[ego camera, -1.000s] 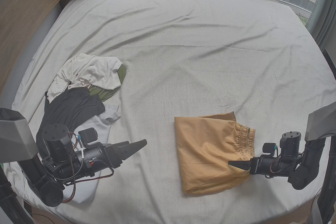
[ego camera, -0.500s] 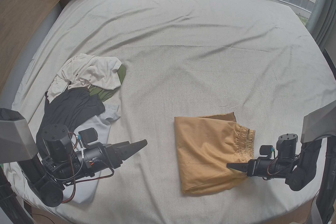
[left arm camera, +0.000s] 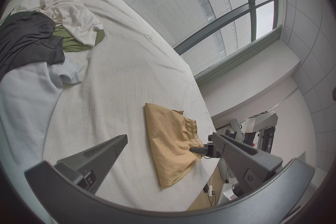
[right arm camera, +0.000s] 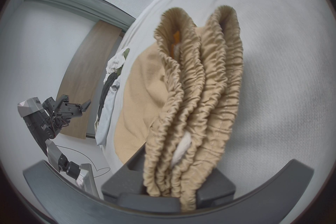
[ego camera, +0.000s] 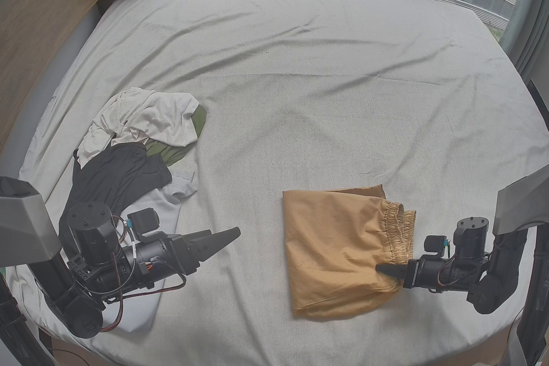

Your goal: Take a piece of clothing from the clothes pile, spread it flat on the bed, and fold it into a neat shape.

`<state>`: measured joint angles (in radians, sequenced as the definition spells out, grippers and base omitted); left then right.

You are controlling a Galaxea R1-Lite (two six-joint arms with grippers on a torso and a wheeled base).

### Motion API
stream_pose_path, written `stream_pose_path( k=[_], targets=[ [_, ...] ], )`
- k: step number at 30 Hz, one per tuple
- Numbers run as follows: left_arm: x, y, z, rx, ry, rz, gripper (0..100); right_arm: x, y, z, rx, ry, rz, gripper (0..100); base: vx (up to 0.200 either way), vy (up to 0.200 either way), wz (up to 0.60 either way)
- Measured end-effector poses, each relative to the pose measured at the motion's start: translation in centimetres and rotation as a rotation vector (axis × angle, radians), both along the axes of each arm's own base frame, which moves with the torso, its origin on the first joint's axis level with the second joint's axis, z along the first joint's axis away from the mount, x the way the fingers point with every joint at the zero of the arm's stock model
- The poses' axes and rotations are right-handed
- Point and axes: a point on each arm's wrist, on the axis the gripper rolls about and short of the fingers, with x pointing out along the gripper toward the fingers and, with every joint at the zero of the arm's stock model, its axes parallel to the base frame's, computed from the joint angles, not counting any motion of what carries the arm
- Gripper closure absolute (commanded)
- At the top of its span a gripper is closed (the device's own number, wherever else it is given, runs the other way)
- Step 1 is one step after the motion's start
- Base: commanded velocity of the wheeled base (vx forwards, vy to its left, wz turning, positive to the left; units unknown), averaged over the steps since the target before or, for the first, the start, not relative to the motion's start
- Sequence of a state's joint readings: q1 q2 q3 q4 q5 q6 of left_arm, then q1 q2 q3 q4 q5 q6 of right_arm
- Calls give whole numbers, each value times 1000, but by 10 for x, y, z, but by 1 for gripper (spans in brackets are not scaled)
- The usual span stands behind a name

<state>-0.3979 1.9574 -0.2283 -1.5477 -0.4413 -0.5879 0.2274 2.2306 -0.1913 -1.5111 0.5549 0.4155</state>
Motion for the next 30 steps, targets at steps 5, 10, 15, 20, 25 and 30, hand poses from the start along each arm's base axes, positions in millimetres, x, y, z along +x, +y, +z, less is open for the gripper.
stream_pose_path(
  k=[5, 10, 15, 20, 25, 30],
  targets=[
    [-1, -2, 1, 1, -3, -6, 0, -3, 3, 6, 10, -26, 11, 100, 0, 0, 0],
    [-2, -3, 1, 1, -5, -8, 0, -6, 4, 18, 34, -64, 44, 100, 0, 0, 0],
    [-1, -3, 2, 0, -8, -8, 0, -10, 9, 36, 63, -119, 73, 100, 0, 0, 0],
    [-1, -3, 2, -1, -12, -8, 0, -14, 18, 58, 111, -188, 106, 100, 0, 0, 0],
    [-1, -3, 4, -4, -20, -7, 0, -13, 23, 76, 142, -263, 130, 100, 0, 0, 0],
    [-2, -3, 6, -7, -28, -6, 0, -7, 27, 90, 162, -330, 140, 100, 0, 0, 0]
  ],
)
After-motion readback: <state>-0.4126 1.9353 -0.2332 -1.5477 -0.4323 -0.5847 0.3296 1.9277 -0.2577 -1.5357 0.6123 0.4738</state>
